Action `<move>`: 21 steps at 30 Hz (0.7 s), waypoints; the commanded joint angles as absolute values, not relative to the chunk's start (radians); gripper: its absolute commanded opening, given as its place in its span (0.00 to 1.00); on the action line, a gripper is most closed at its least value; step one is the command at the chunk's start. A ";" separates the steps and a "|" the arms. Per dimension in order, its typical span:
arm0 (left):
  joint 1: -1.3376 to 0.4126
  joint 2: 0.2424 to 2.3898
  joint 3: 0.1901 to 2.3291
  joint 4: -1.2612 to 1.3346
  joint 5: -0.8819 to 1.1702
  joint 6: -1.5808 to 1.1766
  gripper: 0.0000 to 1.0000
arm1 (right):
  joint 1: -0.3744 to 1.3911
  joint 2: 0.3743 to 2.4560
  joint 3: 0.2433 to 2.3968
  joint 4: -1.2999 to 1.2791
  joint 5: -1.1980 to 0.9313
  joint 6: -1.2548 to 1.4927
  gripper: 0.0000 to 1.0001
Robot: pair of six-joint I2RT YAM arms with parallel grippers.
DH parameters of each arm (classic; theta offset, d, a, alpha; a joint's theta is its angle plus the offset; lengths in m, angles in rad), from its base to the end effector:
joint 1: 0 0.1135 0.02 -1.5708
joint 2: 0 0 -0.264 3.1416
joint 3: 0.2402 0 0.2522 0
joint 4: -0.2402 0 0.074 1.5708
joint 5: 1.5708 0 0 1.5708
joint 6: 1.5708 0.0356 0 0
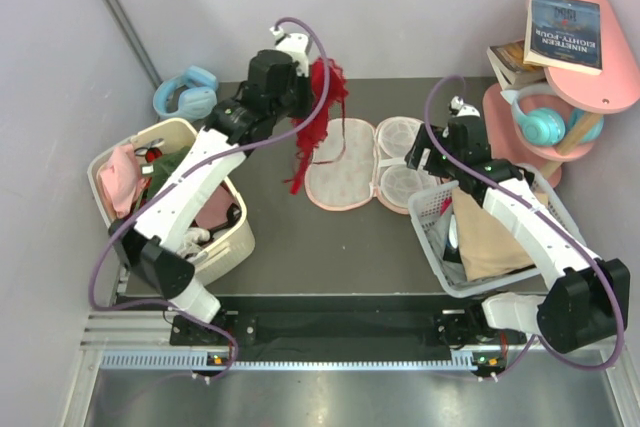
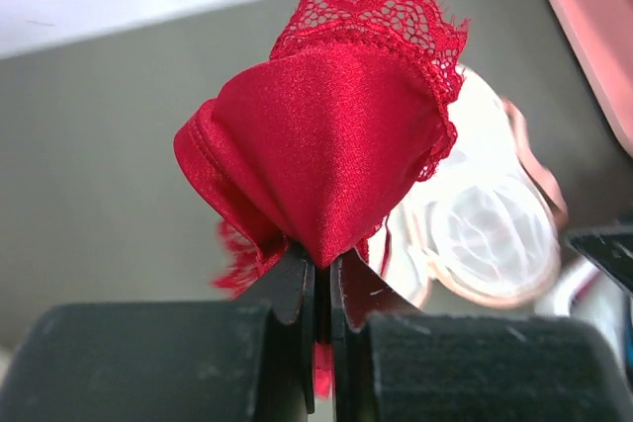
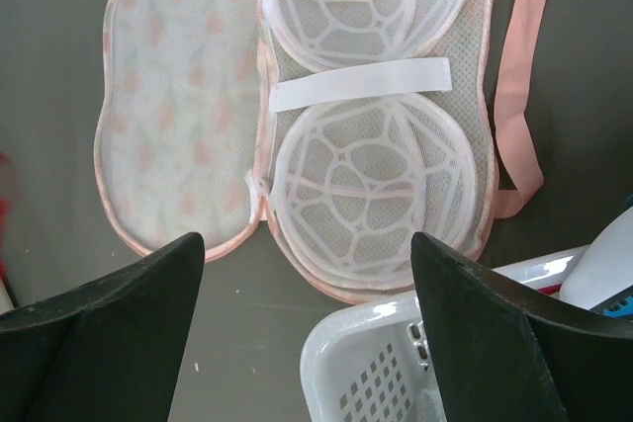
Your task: Unzip the laundry bag and remove the bra
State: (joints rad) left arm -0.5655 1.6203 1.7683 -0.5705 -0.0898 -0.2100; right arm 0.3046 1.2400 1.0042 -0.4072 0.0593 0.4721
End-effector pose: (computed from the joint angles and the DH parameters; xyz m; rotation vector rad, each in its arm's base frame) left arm 0.3110 -0.1936 0.4278 0.2985 1.9927 -0.4088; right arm 0.2621 0.0802 0.2986 0.2202 2.2259 0.3623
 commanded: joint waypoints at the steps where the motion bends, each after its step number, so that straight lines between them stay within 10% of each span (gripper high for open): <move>1: -0.558 1.516 1.812 -0.647 -0.360 -0.196 0.00 | 0.298 1.232 1.039 -0.359 0.077 0.476 0.85; 21: -0.558 1.071 1.734 -0.799 -1.064 -0.175 0.00 | 0.296 1.310 1.084 -0.328 0.054 0.506 0.85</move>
